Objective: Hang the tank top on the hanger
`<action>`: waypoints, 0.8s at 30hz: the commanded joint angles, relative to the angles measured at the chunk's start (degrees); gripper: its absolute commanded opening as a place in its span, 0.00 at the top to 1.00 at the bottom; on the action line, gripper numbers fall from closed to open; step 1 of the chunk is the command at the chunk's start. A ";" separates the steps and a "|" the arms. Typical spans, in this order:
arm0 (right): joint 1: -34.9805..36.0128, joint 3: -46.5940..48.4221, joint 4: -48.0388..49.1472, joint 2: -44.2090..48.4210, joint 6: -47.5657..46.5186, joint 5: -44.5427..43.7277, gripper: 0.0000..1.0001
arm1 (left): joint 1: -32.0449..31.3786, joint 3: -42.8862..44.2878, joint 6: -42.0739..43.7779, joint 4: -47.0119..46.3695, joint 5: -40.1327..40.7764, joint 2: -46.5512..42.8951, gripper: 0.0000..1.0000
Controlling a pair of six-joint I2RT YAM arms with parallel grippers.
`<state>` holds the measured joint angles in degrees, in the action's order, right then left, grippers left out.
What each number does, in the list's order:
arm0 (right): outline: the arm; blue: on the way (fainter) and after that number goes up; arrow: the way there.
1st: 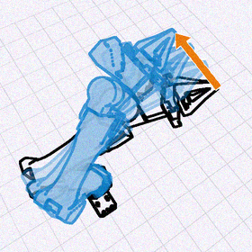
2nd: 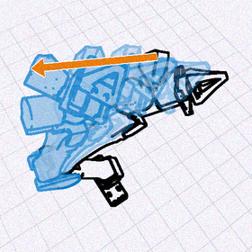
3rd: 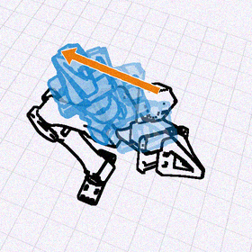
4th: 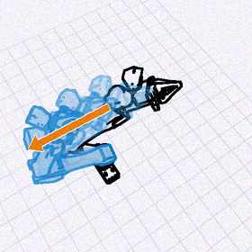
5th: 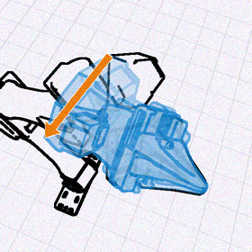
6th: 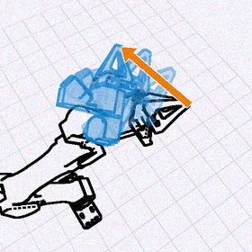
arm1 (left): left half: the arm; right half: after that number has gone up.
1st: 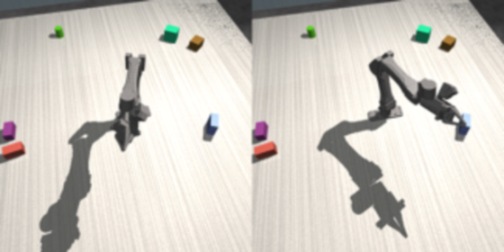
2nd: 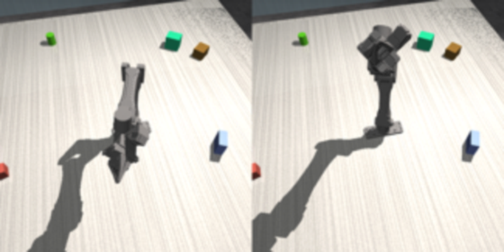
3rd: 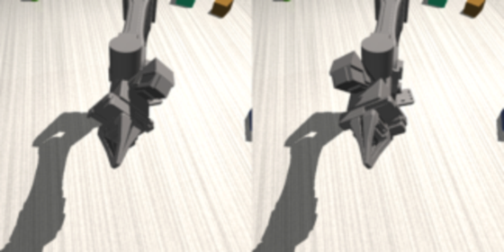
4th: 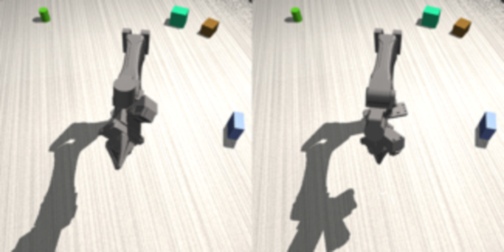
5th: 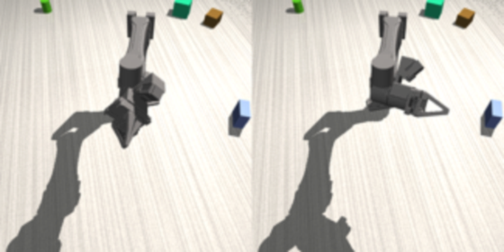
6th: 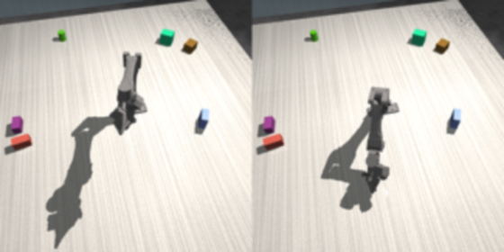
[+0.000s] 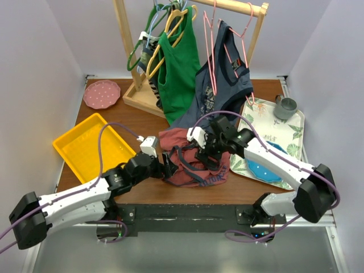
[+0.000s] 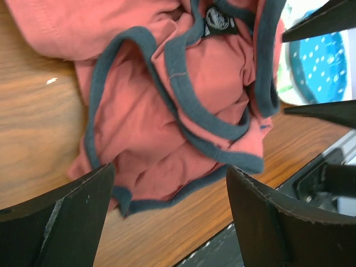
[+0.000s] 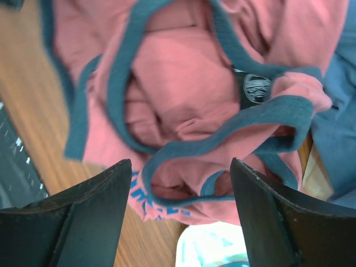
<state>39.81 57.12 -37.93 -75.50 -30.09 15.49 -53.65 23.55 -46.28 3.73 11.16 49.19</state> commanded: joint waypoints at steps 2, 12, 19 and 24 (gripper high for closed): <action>0.71 -0.61 8.22 -2.45 8.90 -5.38 0.27 | 0.21 1.75 -5.92 -15.77 2.28 6.16 0.14; 0.62 -0.26 8.93 -5.10 10.66 -8.37 0.70 | 0.30 8.00 -8.56 -11.64 9.14 18.83 0.33; 0.62 0.53 2.53 0.26 6.20 -5.30 1.00 | 0.39 9.58 -5.23 -13.48 8.27 22.79 0.72; 0.53 4.48 -9.85 6.23 -2.25 -0.20 1.00 | 1.17 8.53 -1.71 -12.52 7.04 18.85 1.00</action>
<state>40.12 57.23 -37.67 -74.19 -25.04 10.68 -53.32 30.85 -51.42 -6.57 17.67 71.61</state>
